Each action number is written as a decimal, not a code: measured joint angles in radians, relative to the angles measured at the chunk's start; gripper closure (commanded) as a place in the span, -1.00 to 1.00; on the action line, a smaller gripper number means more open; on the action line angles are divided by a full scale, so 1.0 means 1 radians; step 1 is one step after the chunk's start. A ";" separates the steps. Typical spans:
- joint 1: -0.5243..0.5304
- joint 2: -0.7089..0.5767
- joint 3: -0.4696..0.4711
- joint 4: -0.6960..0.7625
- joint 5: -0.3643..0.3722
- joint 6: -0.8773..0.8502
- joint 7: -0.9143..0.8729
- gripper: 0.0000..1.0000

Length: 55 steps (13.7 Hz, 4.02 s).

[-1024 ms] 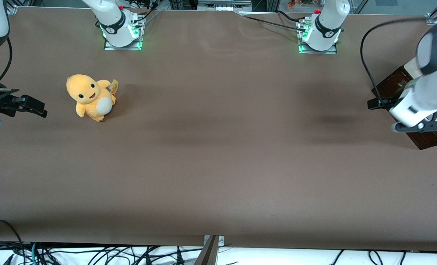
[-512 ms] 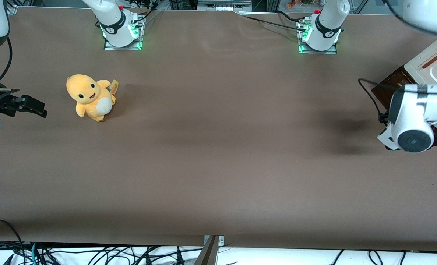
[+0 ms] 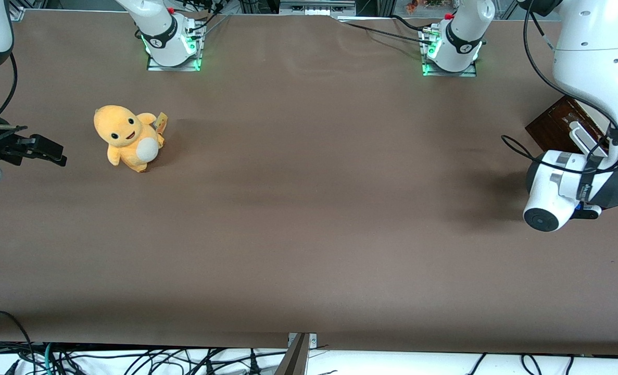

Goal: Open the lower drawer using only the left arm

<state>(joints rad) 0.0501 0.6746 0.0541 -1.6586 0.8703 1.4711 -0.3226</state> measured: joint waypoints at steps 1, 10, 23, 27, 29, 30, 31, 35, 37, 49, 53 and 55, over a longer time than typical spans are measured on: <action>0.008 0.012 0.000 0.000 0.036 -0.001 -0.013 -0.88; 0.023 0.070 -0.001 0.002 0.146 -0.013 -0.084 0.85; -0.066 0.087 -0.006 0.017 0.140 -0.038 -0.120 0.85; -0.087 0.093 -0.004 0.023 0.138 -0.042 -0.122 0.84; -0.088 0.094 -0.005 0.027 0.134 -0.042 -0.122 0.84; -0.090 0.094 -0.006 0.031 0.132 -0.042 -0.122 0.84; -0.094 0.095 -0.008 0.035 0.129 -0.042 -0.122 0.82; -0.110 0.100 -0.010 0.043 0.127 -0.043 -0.122 -0.99; -0.116 0.101 -0.014 0.053 0.127 -0.039 -0.093 -1.00; -0.021 -0.041 -0.009 0.526 -0.842 -0.037 -0.061 -1.00; 0.031 -0.128 -0.009 0.552 -0.921 -0.038 0.095 -1.00; 0.063 -0.174 -0.008 0.533 -0.923 -0.041 0.240 -1.00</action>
<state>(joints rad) 0.1133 0.5006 0.0461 -1.1257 -0.0527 1.4305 -0.0822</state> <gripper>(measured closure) 0.000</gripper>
